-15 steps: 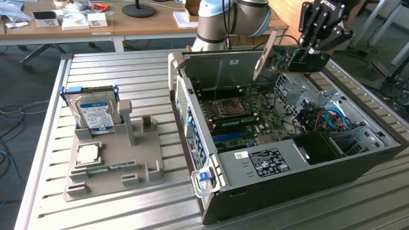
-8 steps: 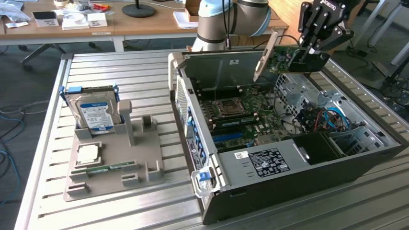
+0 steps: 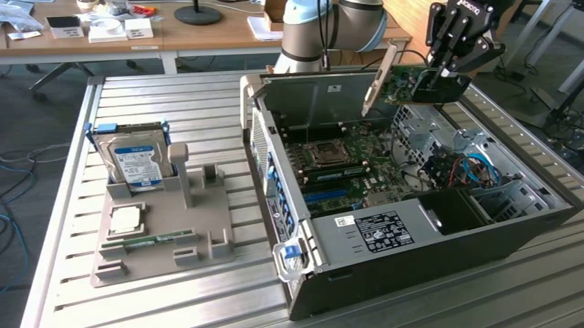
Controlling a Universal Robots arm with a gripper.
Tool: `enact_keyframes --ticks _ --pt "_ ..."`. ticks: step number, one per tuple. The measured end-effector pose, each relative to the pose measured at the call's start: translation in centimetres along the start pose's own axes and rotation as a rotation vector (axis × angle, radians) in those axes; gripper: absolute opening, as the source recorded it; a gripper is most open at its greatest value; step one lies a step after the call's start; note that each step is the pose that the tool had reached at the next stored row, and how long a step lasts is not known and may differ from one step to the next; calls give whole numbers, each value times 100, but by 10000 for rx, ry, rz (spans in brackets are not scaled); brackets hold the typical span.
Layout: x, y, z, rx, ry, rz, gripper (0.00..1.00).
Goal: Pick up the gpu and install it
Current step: 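Insert the gpu into the slot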
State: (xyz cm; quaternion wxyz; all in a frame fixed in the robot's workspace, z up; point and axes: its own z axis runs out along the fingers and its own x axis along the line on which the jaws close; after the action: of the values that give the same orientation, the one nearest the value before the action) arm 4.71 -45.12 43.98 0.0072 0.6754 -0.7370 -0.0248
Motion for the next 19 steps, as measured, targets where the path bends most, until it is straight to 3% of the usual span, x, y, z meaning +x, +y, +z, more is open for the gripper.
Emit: enact_keyframes --ticks 13,15,19 --pt "0 4 4 -13 34 -750 27" --pt "2 21 9 83 31 -774 27" --pt "6 62 23 418 15 -803 27"
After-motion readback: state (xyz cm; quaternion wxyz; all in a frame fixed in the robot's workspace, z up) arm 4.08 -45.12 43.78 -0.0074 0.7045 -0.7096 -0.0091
